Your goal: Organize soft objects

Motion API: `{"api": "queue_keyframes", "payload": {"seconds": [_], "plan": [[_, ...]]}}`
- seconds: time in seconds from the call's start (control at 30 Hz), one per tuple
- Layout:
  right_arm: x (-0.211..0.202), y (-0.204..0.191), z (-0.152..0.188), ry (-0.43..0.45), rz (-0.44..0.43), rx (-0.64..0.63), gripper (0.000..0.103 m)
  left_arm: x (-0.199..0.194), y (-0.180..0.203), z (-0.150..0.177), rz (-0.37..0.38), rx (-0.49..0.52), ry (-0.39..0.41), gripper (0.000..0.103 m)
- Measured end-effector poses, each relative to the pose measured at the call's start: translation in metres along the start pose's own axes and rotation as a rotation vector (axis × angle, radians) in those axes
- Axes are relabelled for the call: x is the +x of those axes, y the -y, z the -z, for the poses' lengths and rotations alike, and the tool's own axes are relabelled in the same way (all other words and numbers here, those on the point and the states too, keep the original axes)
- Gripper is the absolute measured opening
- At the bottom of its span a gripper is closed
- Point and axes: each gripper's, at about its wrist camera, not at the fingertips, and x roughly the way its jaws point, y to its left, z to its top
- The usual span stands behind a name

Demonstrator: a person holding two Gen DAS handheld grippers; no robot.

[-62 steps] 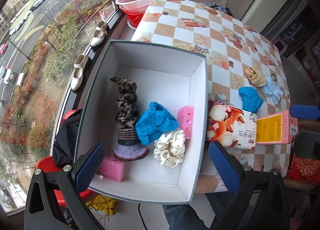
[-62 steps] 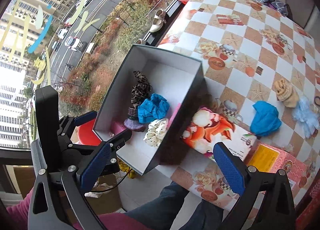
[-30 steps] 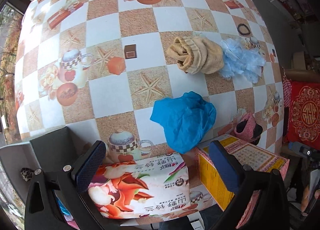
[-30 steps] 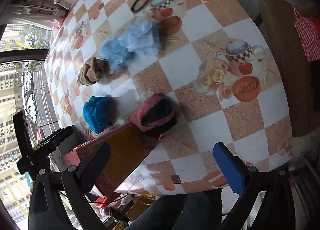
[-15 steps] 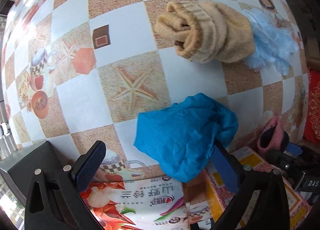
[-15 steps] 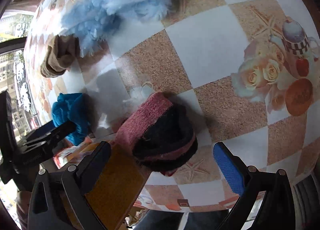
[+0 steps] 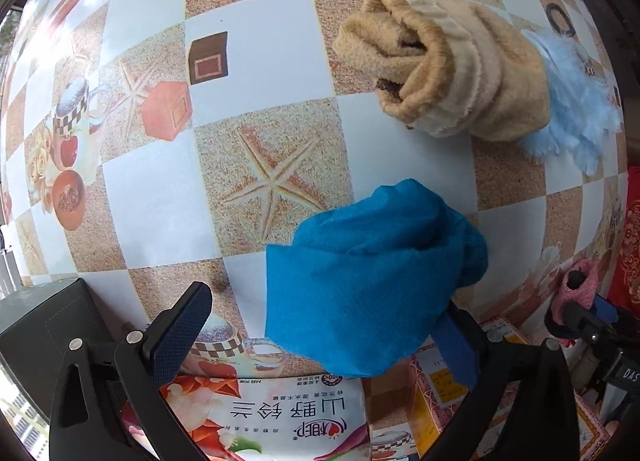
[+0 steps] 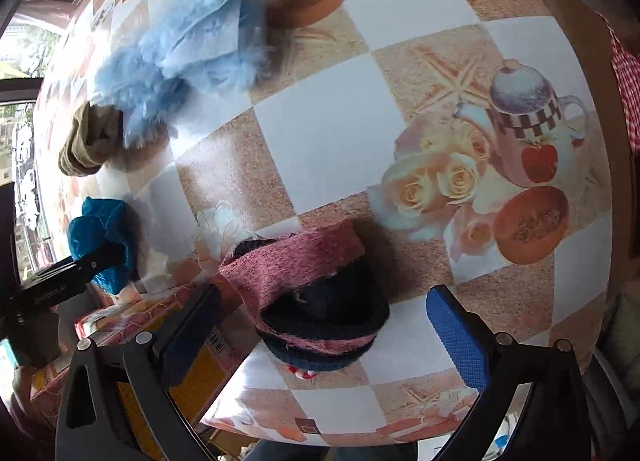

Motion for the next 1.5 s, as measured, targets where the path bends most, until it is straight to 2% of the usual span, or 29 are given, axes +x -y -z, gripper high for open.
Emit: {"api": "queue_keyframes", "payload": {"seconds": [0.13,0.3,0.5,0.57,0.63,0.67,0.7,0.73,0.77,0.8,0.87,0.93,1.03,1.13,1.3,1.43,1.5], "plan": [[0.009,-0.015,0.002,0.015,0.112,-0.054,0.103,0.004,0.000,0.002,0.002,-0.008,-0.002,0.103],[0.019,-0.029,0.005,-0.013,0.248,-0.116,0.103,0.005,0.007,0.003,-0.003,0.000,-0.007,0.103],[0.018,-0.032,0.008,-0.006,0.244,-0.116,0.103,0.005,0.012,-0.008,-0.006,-0.007,-0.021,0.103],[0.017,-0.035,0.006,-0.009,0.248,-0.129,0.103,0.003,0.012,-0.005,-0.006,-0.006,0.001,0.103],[0.016,-0.040,0.008,-0.006,0.234,-0.154,0.102,-0.001,0.016,-0.002,-0.004,0.013,0.033,0.097],[0.015,-0.040,0.012,0.004,0.228,-0.170,0.096,-0.004,0.020,-0.001,-0.005,0.029,0.048,0.090],[0.018,-0.041,0.022,0.018,0.237,-0.188,0.087,-0.008,0.025,0.000,-0.009,0.052,0.067,0.079],[0.015,-0.042,0.025,0.031,0.251,-0.209,0.082,-0.014,0.030,0.001,-0.010,0.078,0.091,0.070],[0.011,-0.041,0.032,0.047,0.251,-0.229,0.072,-0.018,0.036,0.001,-0.010,0.103,0.109,0.045],[0.007,-0.042,0.035,0.062,0.246,-0.250,0.058,-0.021,0.040,-0.001,-0.005,0.115,0.111,0.030],[-0.001,-0.042,0.039,0.080,0.218,-0.287,0.043,-0.028,0.041,-0.004,0.017,0.096,0.128,0.029],[-0.007,-0.037,0.040,0.081,0.178,-0.277,0.038,-0.038,0.042,-0.004,0.024,0.082,0.160,0.029],[-0.026,-0.024,0.039,0.113,0.086,-0.223,0.038,-0.057,0.048,-0.003,0.022,0.106,0.208,0.029],[-0.043,-0.015,0.042,0.135,0.046,-0.192,0.038,-0.077,0.056,-0.002,0.018,0.132,0.259,0.029],[-0.067,-0.014,0.045,0.171,0.028,-0.183,0.038,-0.105,0.062,0.006,0.024,0.139,0.328,0.029],[-0.084,-0.015,0.050,0.198,0.002,-0.190,0.038,-0.118,0.051,0.019,0.027,0.140,0.374,0.029],[-0.087,-0.014,0.037,0.209,-0.010,-0.199,0.038,-0.125,0.042,0.030,0.036,0.130,0.387,0.029]]}}
